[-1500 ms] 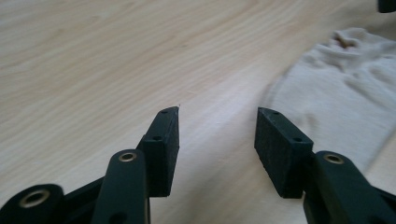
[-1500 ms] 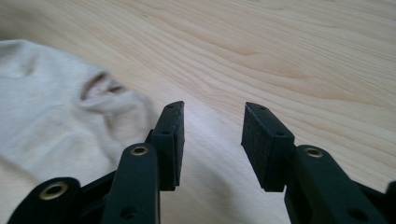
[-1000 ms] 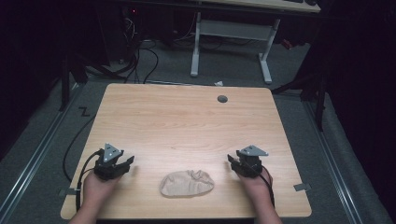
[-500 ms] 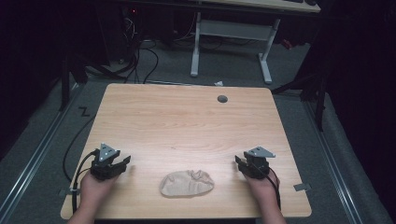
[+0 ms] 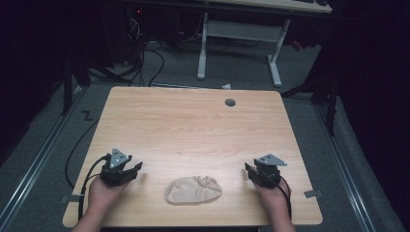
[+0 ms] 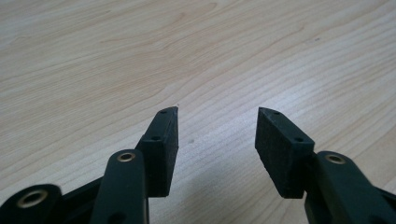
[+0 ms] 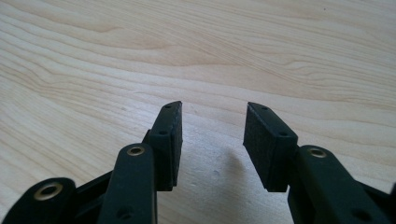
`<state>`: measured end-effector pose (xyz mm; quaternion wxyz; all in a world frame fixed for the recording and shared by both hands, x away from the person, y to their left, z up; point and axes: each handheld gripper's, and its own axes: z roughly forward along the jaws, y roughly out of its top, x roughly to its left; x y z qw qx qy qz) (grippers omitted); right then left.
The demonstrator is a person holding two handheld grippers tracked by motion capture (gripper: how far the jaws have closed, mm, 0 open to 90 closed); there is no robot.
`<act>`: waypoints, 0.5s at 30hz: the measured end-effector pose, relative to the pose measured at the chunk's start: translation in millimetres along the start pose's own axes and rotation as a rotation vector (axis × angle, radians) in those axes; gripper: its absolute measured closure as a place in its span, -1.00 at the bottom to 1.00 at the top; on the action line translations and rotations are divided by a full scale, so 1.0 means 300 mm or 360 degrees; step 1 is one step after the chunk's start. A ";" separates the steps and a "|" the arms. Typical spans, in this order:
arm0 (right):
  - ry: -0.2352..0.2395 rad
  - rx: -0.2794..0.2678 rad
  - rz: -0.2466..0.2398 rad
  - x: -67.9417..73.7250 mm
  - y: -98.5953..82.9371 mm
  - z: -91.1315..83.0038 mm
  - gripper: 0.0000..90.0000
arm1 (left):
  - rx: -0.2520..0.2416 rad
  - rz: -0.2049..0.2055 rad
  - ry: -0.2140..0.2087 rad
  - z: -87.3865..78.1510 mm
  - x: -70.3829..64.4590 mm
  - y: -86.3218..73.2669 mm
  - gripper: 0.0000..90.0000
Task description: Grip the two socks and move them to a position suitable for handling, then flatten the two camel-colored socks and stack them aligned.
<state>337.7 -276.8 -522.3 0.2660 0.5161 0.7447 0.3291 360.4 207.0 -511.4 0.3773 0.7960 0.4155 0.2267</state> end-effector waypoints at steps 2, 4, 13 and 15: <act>-0.0001 0.0001 -0.0009 0.010 -0.003 -0.002 0.28 | -0.0033 -0.0031 -0.0011 -0.011 0.001 0.003 0.10; 0.0013 0.0015 -0.0012 0.017 -0.006 0.004 0.28 | -0.0051 -0.0037 -0.0001 -0.020 0.003 0.003 0.10; 0.0034 0.0024 -0.0050 0.039 0.008 0.019 0.28 | -0.0025 -0.0042 -0.0009 -0.022 0.008 -0.004 0.10; 0.0039 0.0030 -0.0066 0.044 0.010 0.022 0.28 | -0.0032 -0.0035 -0.0006 -0.027 0.003 -0.002 0.10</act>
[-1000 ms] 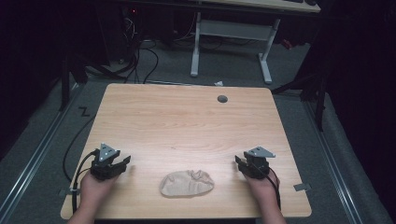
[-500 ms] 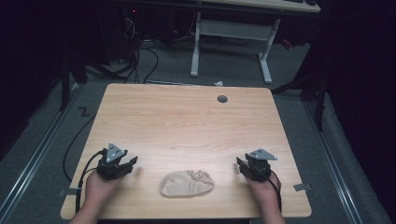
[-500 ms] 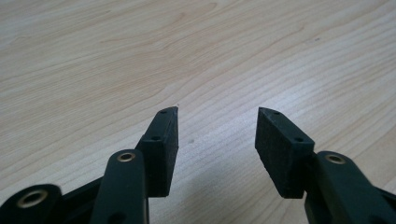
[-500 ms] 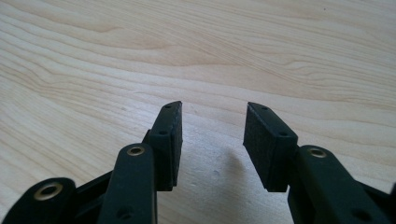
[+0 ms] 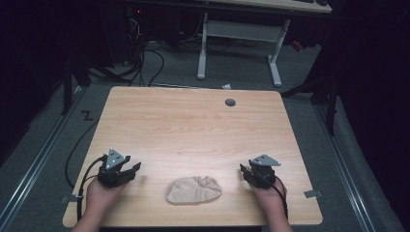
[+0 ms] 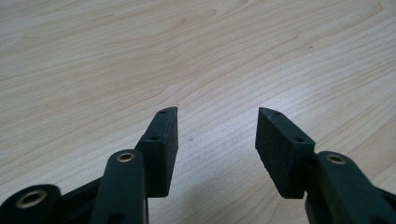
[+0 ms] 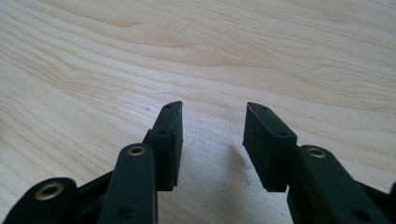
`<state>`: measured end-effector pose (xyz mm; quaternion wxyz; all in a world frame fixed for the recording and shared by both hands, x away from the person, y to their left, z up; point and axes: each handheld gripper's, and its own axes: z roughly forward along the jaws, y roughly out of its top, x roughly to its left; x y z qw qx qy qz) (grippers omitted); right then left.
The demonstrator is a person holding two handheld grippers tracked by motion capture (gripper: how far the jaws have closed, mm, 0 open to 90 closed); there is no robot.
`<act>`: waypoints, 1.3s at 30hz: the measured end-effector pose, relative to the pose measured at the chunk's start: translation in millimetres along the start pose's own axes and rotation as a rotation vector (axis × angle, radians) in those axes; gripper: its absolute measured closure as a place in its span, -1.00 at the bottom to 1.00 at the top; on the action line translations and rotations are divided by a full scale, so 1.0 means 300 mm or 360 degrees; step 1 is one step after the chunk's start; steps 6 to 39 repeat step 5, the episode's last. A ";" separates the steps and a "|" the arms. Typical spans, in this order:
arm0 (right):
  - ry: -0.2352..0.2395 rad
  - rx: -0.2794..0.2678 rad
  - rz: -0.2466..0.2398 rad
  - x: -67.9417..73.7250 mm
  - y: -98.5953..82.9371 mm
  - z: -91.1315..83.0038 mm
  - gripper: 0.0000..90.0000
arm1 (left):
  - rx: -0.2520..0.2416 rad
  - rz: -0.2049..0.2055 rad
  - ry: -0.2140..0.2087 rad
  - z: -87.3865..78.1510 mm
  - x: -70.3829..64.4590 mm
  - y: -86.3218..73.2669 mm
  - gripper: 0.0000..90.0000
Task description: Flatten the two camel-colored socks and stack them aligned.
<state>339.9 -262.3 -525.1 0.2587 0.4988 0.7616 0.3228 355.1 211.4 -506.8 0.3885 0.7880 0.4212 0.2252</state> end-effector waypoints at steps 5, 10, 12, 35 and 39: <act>0.0017 -0.0010 -0.0025 0.014 -0.002 -0.012 0.28 | -0.0006 0.0001 0.0003 -0.002 -0.006 0.004 0.09; 0.0017 -0.0010 -0.0025 0.014 -0.002 -0.012 0.28 | -0.0006 0.0001 0.0003 -0.002 -0.006 0.004 0.09; 0.0017 -0.0010 -0.0025 0.014 -0.002 -0.012 0.28 | -0.0006 0.0001 0.0003 -0.002 -0.006 0.004 0.09; 0.0017 -0.0010 -0.0025 0.014 -0.002 -0.012 0.28 | -0.0006 0.0001 0.0003 -0.002 -0.006 0.004 0.09; 0.0017 -0.0010 -0.0025 0.014 -0.002 -0.012 0.28 | -0.0006 0.0001 0.0003 -0.002 -0.006 0.004 0.09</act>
